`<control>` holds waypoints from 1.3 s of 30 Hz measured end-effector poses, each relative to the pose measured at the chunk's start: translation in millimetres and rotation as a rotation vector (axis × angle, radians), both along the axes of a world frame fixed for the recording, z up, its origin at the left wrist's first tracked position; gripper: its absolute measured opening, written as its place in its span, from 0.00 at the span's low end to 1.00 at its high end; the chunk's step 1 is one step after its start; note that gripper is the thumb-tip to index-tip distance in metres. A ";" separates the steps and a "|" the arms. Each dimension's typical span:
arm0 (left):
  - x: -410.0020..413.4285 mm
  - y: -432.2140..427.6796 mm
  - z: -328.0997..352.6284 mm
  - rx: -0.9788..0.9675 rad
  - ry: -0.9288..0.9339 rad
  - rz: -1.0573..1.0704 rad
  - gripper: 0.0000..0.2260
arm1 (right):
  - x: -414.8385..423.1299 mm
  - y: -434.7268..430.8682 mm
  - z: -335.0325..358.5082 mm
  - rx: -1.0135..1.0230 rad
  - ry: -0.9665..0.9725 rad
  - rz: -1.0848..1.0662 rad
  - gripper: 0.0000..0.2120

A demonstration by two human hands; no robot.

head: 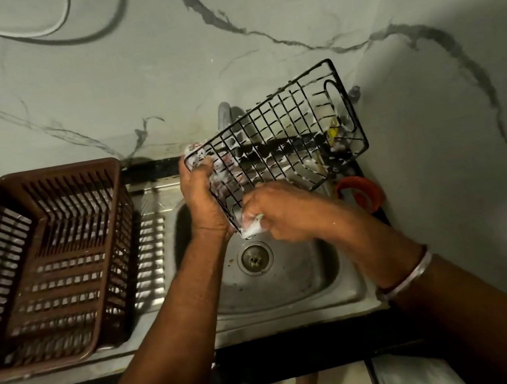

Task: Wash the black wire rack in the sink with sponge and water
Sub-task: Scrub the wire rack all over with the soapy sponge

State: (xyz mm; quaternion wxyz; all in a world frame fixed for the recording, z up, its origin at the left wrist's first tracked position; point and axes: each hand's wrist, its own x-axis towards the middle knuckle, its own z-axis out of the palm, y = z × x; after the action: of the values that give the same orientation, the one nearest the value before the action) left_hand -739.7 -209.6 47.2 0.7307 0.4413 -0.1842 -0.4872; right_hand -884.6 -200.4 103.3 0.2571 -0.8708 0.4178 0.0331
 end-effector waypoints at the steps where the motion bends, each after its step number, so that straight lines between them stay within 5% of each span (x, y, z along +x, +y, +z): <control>1: 0.6 -1.0 -3.9 0.001 0.006 0.001 0.28 | 1.3 -0.4 0.9 -0.021 0.016 0.013 0.21; 5: -4.4 -0.6 -11.7 0.028 -0.007 -0.019 0.31 | -0.1 1.3 -4.2 -0.021 0.024 0.059 0.22; 9: -8.8 2.6 -5.1 0.033 -0.038 -0.096 0.33 | 2.2 -20.4 -1.4 0.051 -0.064 -0.084 0.12; 13: -12.0 0.7 1.5 -0.014 -0.126 -0.085 0.17 | 15.1 -10.4 -14.2 -0.168 -0.115 -0.106 0.04; 24: -1.0 -0.6 -0.9 0.019 -0.168 -0.081 0.22 | -11.1 -19.1 3.7 0.214 -0.065 0.019 0.13; 34: 4.2 -8.6 3.8 0.042 -0.243 -0.038 0.17 | -13.1 -18.0 -19.6 -0.001 -0.094 0.044 0.16; 39: 8.2 -9.9 6.7 0.038 -0.231 -0.020 0.32 | -30.9 -17.7 -29.5 -0.152 -0.172 0.030 0.15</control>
State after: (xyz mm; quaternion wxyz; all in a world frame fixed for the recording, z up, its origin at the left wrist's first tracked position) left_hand -731.5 -219.5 53.8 0.6912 0.5066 -0.2621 -0.4437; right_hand -915.5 -218.1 73.8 0.2249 -0.8936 0.3821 -0.0696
